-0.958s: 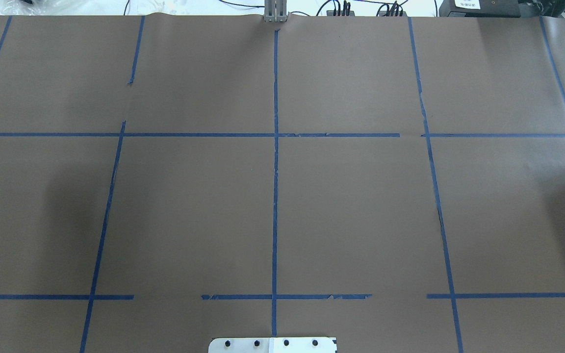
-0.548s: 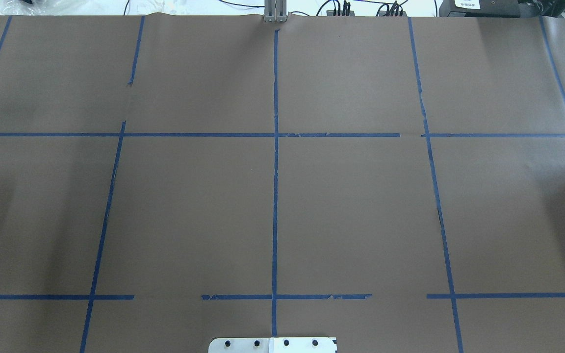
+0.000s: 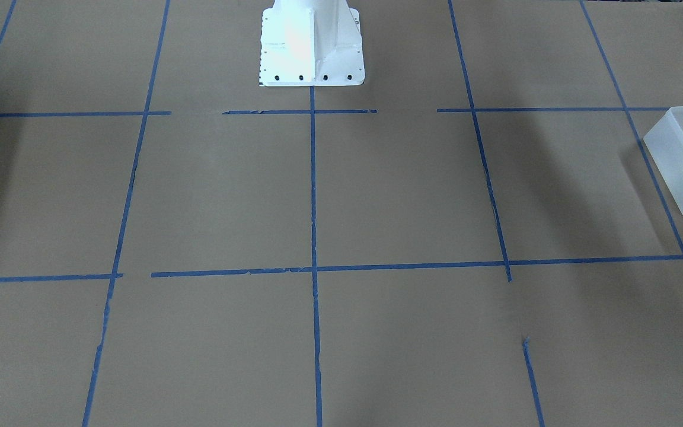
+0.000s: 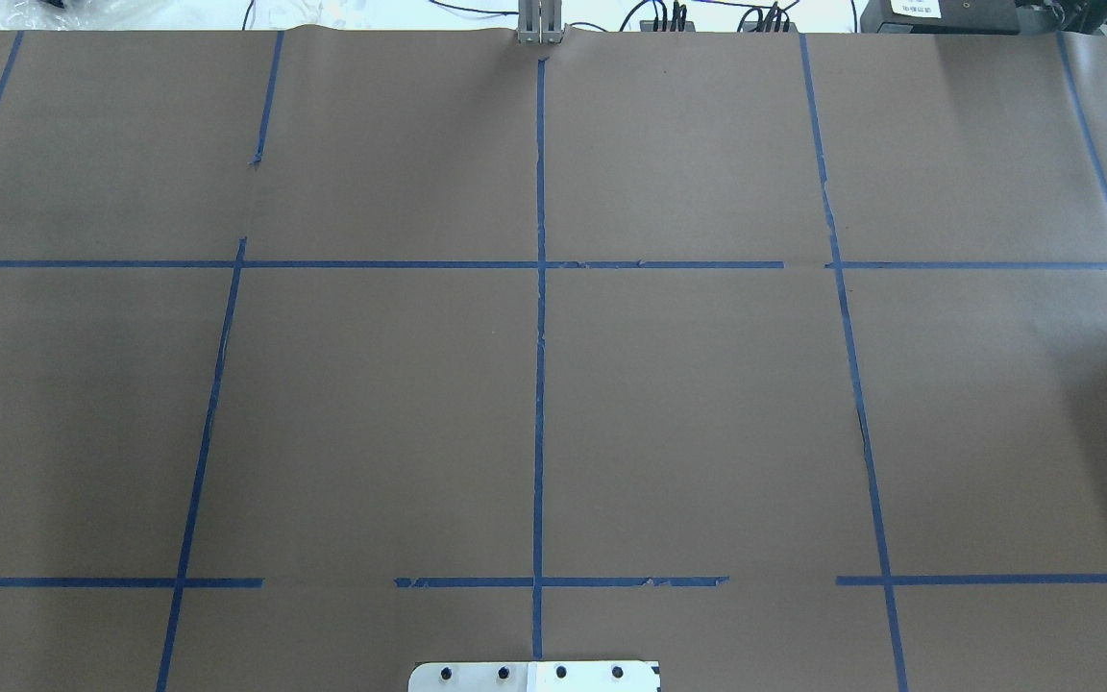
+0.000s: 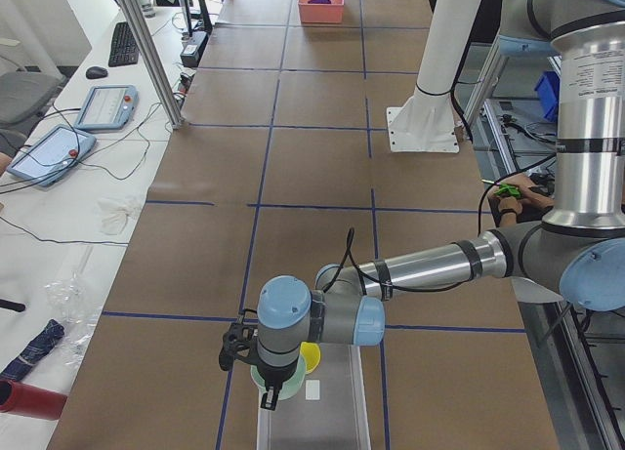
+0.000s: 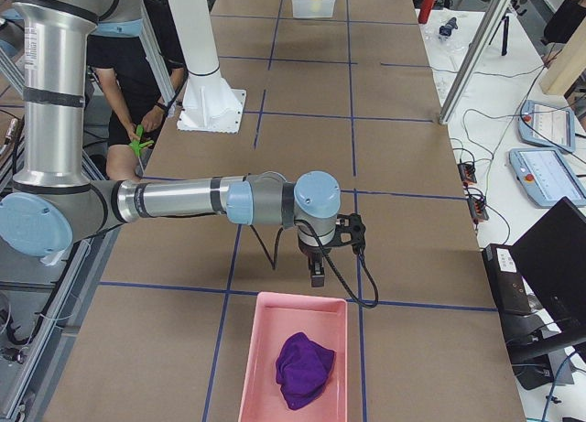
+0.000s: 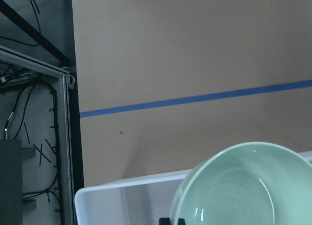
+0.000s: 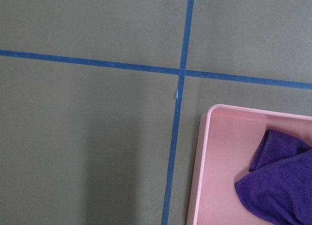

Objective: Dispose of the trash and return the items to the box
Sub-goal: 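Lower the bowl into the clear bin and release it with the left gripper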

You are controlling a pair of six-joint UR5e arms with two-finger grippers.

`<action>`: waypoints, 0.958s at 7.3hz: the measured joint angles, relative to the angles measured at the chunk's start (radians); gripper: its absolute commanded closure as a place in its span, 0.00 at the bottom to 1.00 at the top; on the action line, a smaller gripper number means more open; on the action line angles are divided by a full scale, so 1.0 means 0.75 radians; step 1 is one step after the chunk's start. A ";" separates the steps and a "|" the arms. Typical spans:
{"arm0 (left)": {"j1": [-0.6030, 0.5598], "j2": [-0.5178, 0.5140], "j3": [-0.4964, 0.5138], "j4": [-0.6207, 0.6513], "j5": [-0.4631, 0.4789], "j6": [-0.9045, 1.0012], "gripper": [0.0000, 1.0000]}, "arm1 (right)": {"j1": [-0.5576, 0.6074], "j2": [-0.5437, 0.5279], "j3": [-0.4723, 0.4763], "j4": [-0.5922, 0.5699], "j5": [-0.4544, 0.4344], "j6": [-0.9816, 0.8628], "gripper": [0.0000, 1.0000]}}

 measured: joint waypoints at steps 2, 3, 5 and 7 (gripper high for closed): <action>-0.030 0.041 0.005 -0.004 0.042 0.066 0.27 | 0.000 0.002 0.001 0.000 -0.001 0.000 0.00; -0.038 0.053 0.005 -0.005 0.050 0.076 0.00 | 0.000 0.004 0.002 0.000 -0.001 0.000 0.00; -0.043 0.059 0.001 -0.004 0.053 0.070 0.00 | 0.001 0.007 0.002 0.000 -0.001 0.000 0.00; -0.045 0.052 -0.005 -0.002 0.052 0.066 0.00 | 0.000 0.010 0.002 0.000 -0.001 0.000 0.00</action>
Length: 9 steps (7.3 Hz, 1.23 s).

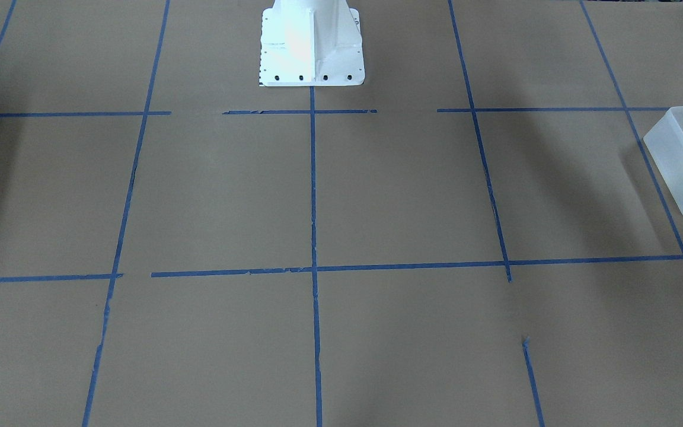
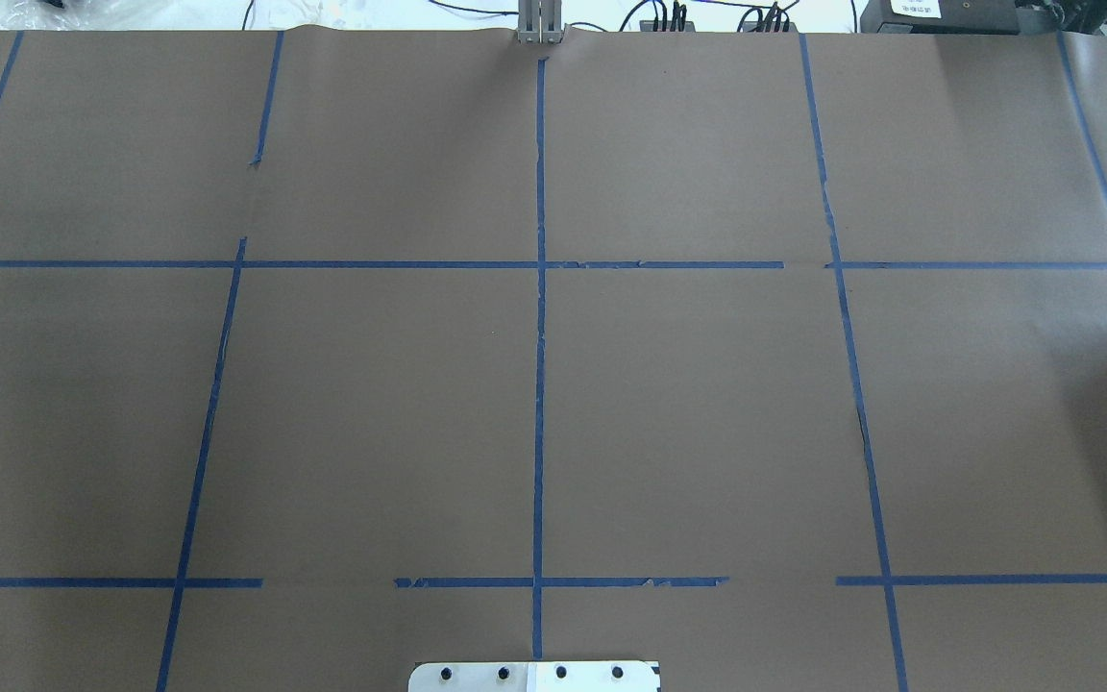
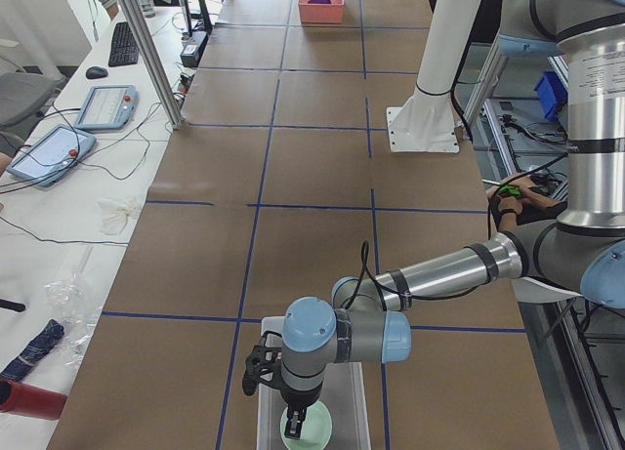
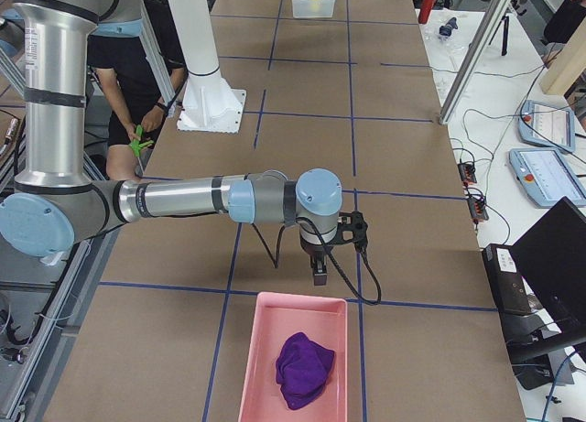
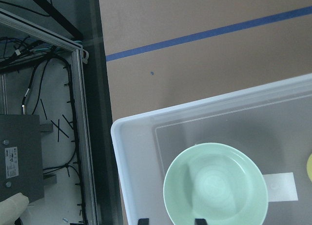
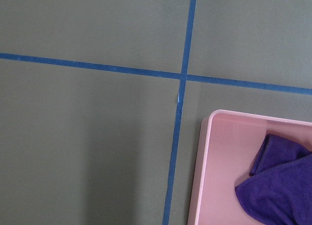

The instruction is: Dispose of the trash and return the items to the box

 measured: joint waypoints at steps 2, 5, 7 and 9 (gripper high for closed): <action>-0.001 -0.019 -0.035 0.007 -0.008 -0.010 0.00 | 0.000 0.001 -0.002 0.000 0.000 0.000 0.00; 0.004 -0.047 -0.246 0.167 -0.120 -0.206 0.00 | 0.000 0.001 -0.002 0.001 0.000 0.000 0.00; 0.039 -0.059 -0.328 0.252 -0.281 -0.293 0.00 | 0.000 0.001 -0.003 0.002 0.000 -0.001 0.00; 0.122 -0.071 -0.354 0.259 -0.369 -0.350 0.00 | -0.001 0.005 -0.006 0.002 0.000 -0.001 0.00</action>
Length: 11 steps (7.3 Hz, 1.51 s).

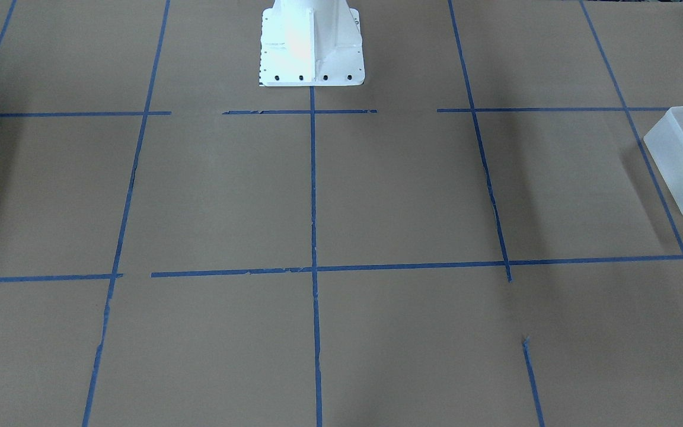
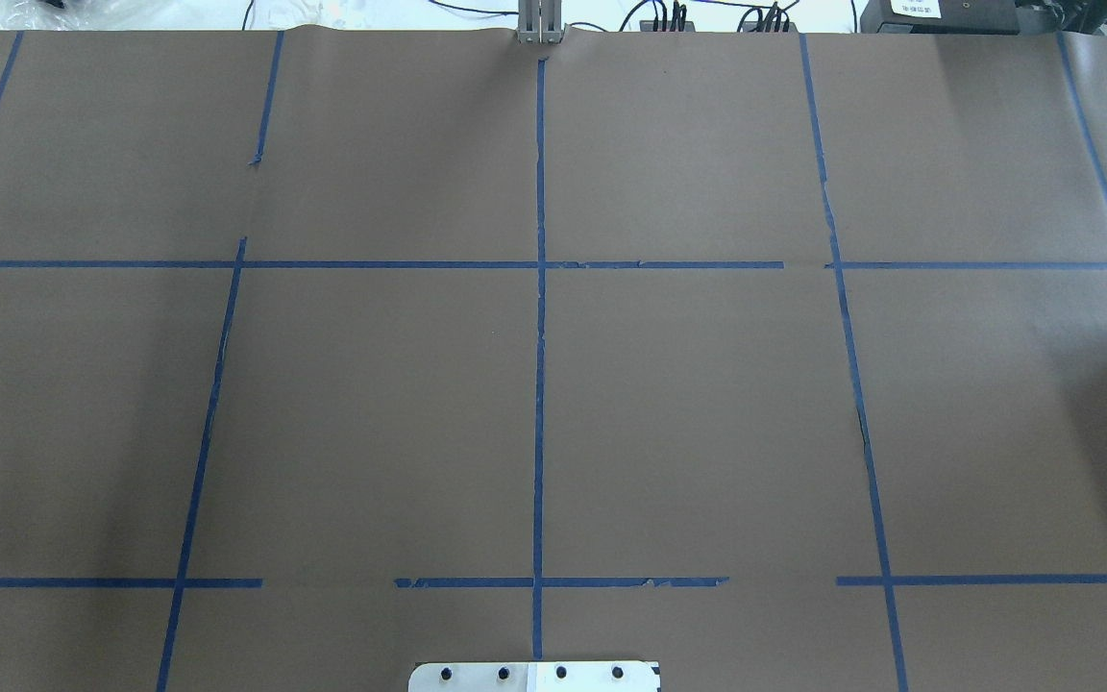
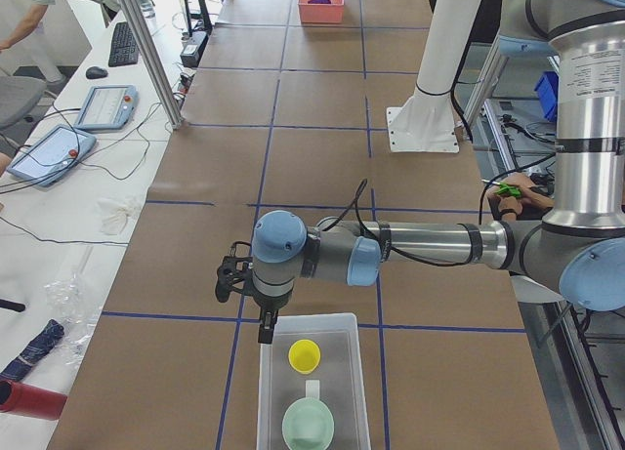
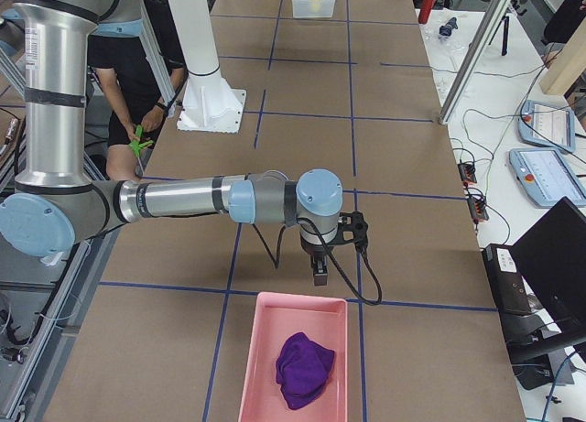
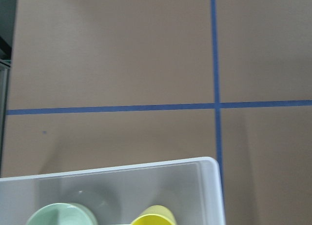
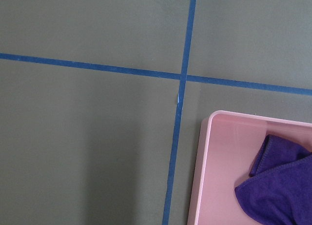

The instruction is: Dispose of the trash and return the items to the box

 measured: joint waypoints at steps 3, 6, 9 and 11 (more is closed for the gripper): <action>0.032 -0.015 -0.005 0.000 -0.011 -0.020 0.00 | -0.001 0.014 -0.011 -0.001 -0.003 -0.001 0.00; 0.033 -0.021 -0.005 0.000 -0.007 -0.021 0.00 | -0.001 0.015 -0.016 -0.002 -0.004 -0.001 0.00; 0.033 -0.023 -0.004 0.000 -0.006 -0.020 0.00 | -0.001 0.021 -0.075 0.020 -0.003 -0.003 0.00; 0.034 -0.023 -0.004 0.000 -0.004 -0.019 0.00 | -0.001 0.027 -0.145 0.087 0.000 0.012 0.00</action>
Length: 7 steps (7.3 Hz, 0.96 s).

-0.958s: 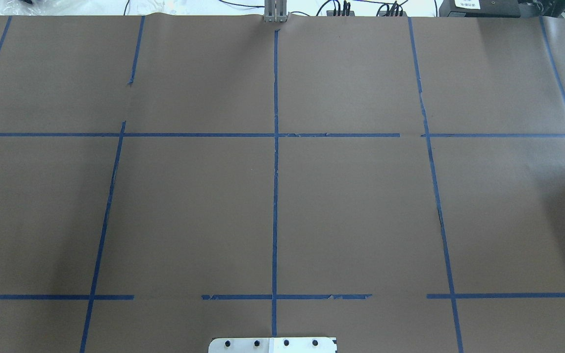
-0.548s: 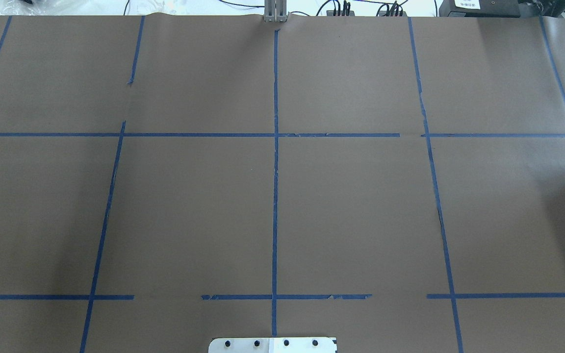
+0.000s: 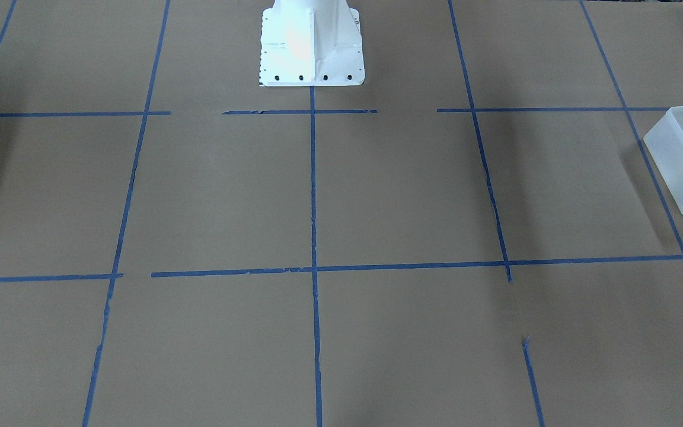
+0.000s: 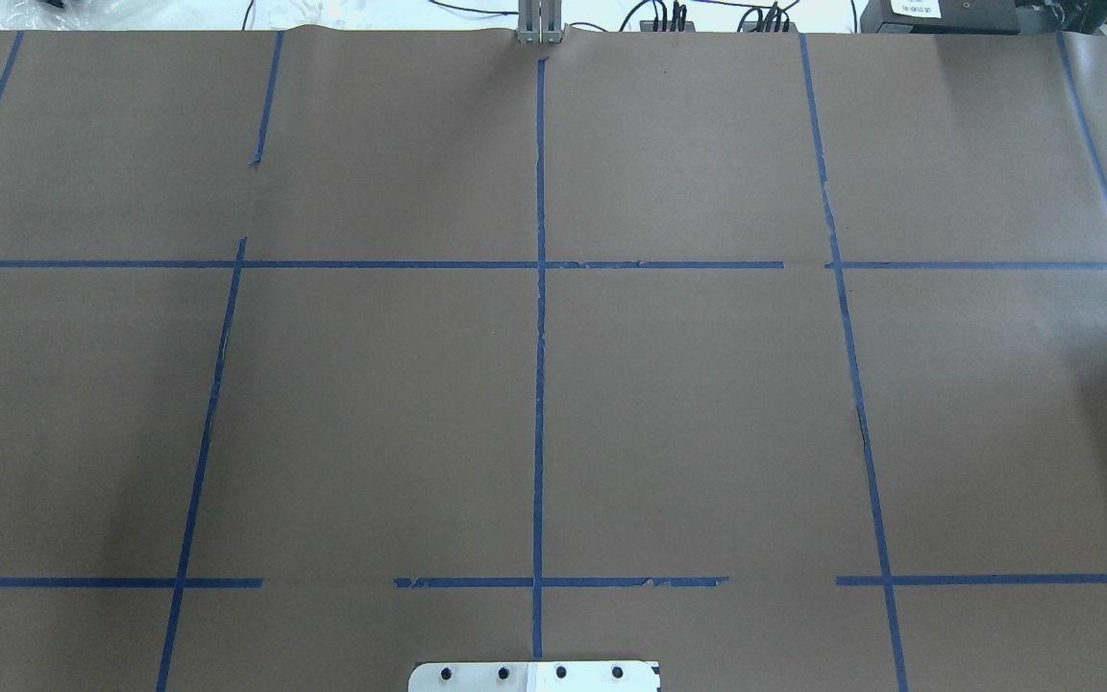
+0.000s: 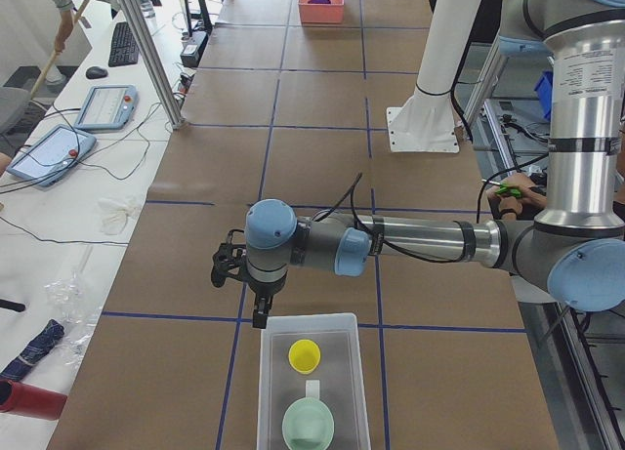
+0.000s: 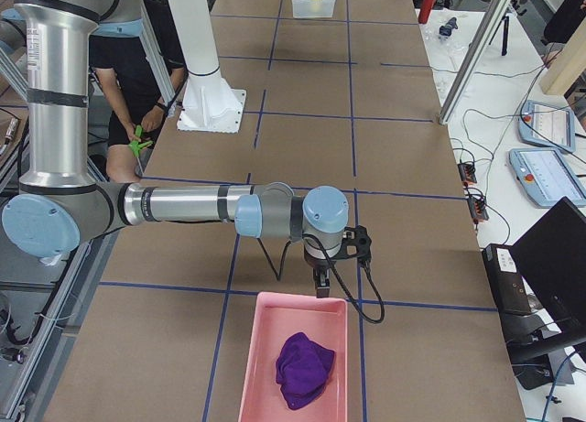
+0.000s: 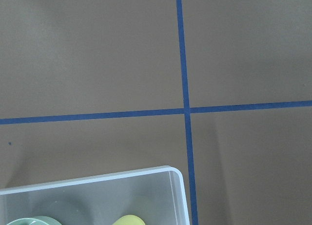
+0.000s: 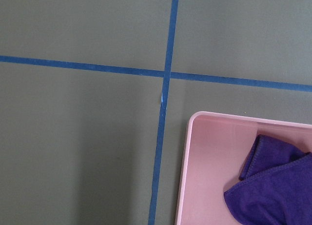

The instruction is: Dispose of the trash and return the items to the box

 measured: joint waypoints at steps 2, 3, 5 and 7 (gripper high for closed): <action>0.000 0.000 0.000 0.000 0.000 0.000 0.00 | 0.000 0.002 -0.004 0.022 0.003 0.063 0.00; 0.000 0.000 0.000 0.000 0.000 0.000 0.00 | 0.000 0.003 0.001 0.024 0.004 0.092 0.00; 0.000 0.000 0.000 0.000 -0.001 0.000 0.00 | -0.001 0.010 0.004 0.027 0.004 0.113 0.00; 0.000 0.000 0.001 0.001 -0.001 0.000 0.00 | -0.002 0.016 0.005 0.028 0.003 0.124 0.00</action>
